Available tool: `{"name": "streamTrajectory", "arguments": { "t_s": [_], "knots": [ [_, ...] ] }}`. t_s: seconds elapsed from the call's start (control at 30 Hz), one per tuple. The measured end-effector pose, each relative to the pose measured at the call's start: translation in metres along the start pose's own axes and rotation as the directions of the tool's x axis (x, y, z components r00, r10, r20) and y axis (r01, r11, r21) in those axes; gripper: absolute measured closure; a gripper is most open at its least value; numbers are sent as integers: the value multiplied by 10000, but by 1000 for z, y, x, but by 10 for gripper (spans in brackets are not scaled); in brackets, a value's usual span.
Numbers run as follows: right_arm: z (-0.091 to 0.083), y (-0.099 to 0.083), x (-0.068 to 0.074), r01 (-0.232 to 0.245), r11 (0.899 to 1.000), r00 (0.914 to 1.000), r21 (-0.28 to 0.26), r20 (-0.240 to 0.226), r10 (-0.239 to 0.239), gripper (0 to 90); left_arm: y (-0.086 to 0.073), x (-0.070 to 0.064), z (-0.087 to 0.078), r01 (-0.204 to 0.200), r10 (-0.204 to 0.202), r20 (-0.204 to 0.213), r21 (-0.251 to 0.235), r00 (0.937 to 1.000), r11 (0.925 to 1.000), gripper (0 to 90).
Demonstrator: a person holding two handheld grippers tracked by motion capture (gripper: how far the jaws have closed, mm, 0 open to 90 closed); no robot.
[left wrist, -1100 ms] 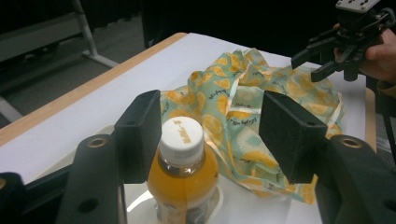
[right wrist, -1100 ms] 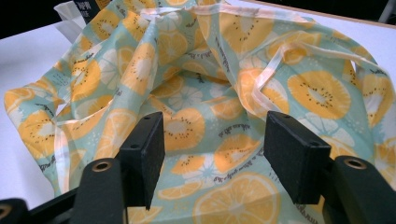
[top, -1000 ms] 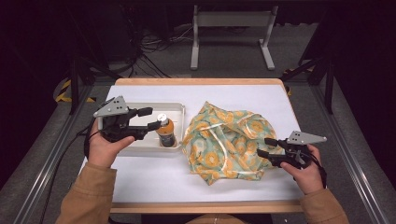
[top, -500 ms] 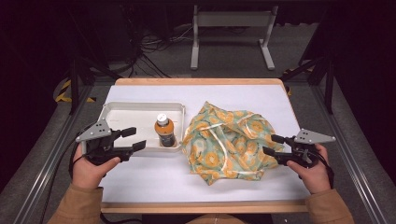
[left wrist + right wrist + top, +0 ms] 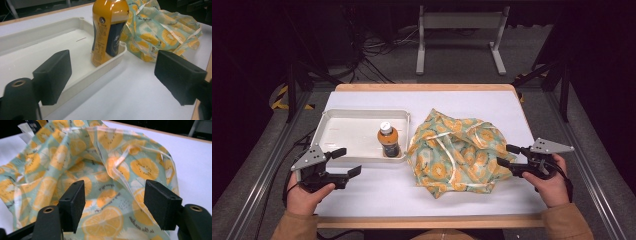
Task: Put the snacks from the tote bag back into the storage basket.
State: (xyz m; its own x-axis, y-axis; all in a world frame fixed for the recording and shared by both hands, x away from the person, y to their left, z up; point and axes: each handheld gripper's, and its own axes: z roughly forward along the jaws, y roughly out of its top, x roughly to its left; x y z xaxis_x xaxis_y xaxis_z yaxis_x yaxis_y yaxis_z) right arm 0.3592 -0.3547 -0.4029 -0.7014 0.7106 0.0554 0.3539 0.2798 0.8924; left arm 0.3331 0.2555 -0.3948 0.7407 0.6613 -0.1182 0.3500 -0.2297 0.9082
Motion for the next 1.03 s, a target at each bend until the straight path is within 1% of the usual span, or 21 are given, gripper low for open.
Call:
{"name": "streamTrajectory", "arguments": {
  "t_s": [0.03,0.07,0.1,0.13,0.17,0.2,0.23,0.27,0.33,0.37,0.5,0.57,0.63,0.67,0.7,0.73,0.77,0.83,0.93,0.97,1.03],
  "knots": [
    [1,-1,-1,-60,9999,10000,106,58,59,334,-2,1,0,9,-9,-12,-20,10000,10000,129],
    [1,-2,-1,-66,9999,9999,141,84,65,327,-6,3,1,275,-275,-22,-60,9996,9996,115],
    [2,-3,-2,-228,9996,9997,187,14,228,324,-9,4,2,388,-388,-107,-12,9992,9992,100],
    [3,-4,-3,-212,9994,9998,260,-1,212,324,-12,7,3,386,-386,-187,14,9991,9993,85],
    [3,-5,-4,-168,9995,9999,261,32,168,324,-17,10,4,549,-549,-333,-23,9979,9985,68],
    [4,-6,-4,-138,9995,9999,273,24,137,324,-21,12,4,731,-730,-374,13,9966,9973,45],
    [4,-6,-5,-139,9996,9999,258,10,139,323,-21,12,4,731,-730,-374,13,9966,9973,24],
    [4,-7,-5,-129,9996,9999,231,-10,129,322,-29,18,6,920,-909,-667,137,9936,9957,14],
    [4,-8,-6,-136,9996,9999,243,-49,137,323,-38,24,7,1141,-1095,-1145,343,9874,9929,13],
    [4,-9,-6,-148,9996,9999,230,-83,150,322,-42,26,8,1254,-1197,-1272,376,9846,9914,14],
    [6,-12,-8,-225,9995,9997,201,-49,226,258,-49,30,5,1522,-1506,-1167,48,9817,9883,13],
    [6,-13,-8,-300,9994,9995,175,-55,301,242,-51,31,4,1565,-1560,-1128,-38,9813,9877,10],
    [7,-15,-9,-346,9991,9994,231,-1,346,191,-54,31,5,1306,-1260,-1234,302,9843,9910,10],
    [7,-16,-9,-417,9987,9991,300,61,416,189,-54,31,6,1255,-1175,-1277,572,9848,9904,10],
    [7,-17,-9,-453,9983,9989,379,92,450,186,-54,31,6,1227,-1121,-1389,700,9839,9900,10],
    [8,-17,-9,-481,9979,9988,436,104,477,172,-55,31,7,1322,-1205,-1533,689,9808,9888,10],
    [8,-18,-9,-497,9975,9987,492,143,491,147,-55,31,7,1371,-1254,-1554,665,9799,9883,10],
    [8,-18,-8,-485,9975,9987,504,204,475,136,-55,31,7,1396,-1292,-1461,639,9808,9881,10],
    [6,-19,-8,-451,9981,9988,428,207,443,104,-54,30,7,1294,-1224,-1287,477,9841,9904,10],
    [5,-19,-8,-454,9982,9988,393,189,447,85,-54,30,8,1186,-1118,-1257,479,9857,9918,10],
    [4,-19,-8,-380,9987,9993,338,69,378,59,-54,29,8,1141,-1065,-1375,484,9848,9923,10]
  ]
}}
